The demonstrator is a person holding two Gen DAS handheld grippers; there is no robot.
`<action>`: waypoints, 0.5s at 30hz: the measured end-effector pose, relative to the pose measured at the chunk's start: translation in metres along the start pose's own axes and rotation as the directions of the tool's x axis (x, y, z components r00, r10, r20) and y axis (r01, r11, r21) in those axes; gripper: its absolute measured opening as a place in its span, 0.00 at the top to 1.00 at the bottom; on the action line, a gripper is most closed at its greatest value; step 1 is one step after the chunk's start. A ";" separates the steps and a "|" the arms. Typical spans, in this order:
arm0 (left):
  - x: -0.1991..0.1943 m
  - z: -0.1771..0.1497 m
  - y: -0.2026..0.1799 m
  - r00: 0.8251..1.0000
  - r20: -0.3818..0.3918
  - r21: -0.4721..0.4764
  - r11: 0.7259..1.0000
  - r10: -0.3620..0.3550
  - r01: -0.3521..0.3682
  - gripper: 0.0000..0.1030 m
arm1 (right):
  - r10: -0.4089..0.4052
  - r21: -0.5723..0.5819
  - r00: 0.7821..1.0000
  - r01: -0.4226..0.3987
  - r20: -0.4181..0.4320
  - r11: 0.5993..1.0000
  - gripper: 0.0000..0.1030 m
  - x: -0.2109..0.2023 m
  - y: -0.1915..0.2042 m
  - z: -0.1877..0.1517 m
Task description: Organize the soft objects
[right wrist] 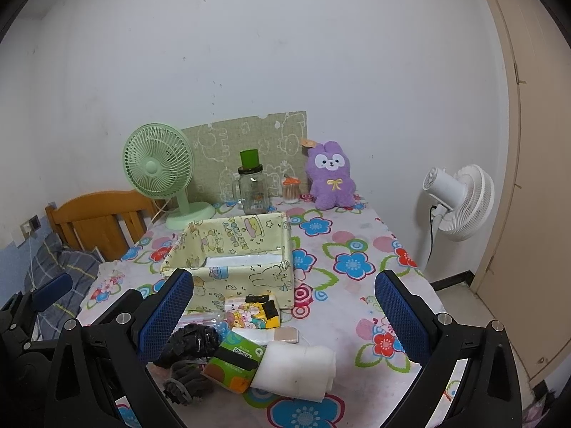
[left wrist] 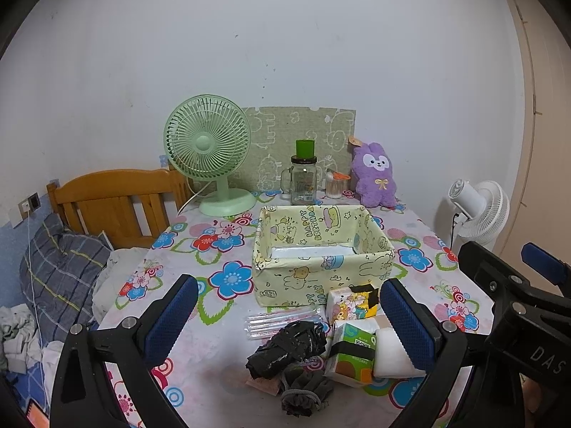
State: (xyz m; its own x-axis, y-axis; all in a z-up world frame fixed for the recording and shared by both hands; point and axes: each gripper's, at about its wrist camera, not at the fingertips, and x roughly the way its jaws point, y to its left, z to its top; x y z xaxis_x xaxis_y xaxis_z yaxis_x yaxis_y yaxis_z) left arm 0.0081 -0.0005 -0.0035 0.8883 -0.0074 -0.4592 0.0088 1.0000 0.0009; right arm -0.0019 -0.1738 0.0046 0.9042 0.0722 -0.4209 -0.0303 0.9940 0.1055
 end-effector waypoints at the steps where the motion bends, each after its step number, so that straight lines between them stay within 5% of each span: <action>1: -0.001 0.000 0.000 1.000 0.001 0.001 1.000 0.001 -0.001 0.00 | 0.000 0.000 1.000 0.000 0.000 1.000 0.01 0.000 0.000 0.000; 15: -0.001 0.001 0.000 1.000 0.000 0.000 1.000 0.001 -0.001 0.00 | 0.001 0.004 1.000 -0.001 -0.001 1.000 0.01 -0.001 -0.001 0.000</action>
State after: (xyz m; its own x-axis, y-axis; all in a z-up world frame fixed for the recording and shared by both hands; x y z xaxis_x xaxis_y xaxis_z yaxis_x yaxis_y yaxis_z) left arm 0.0079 -0.0002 -0.0022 0.8884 -0.0066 -0.4591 0.0082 1.0000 0.0016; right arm -0.0026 -0.1745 0.0048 0.9037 0.0731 -0.4219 -0.0293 0.9936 0.1095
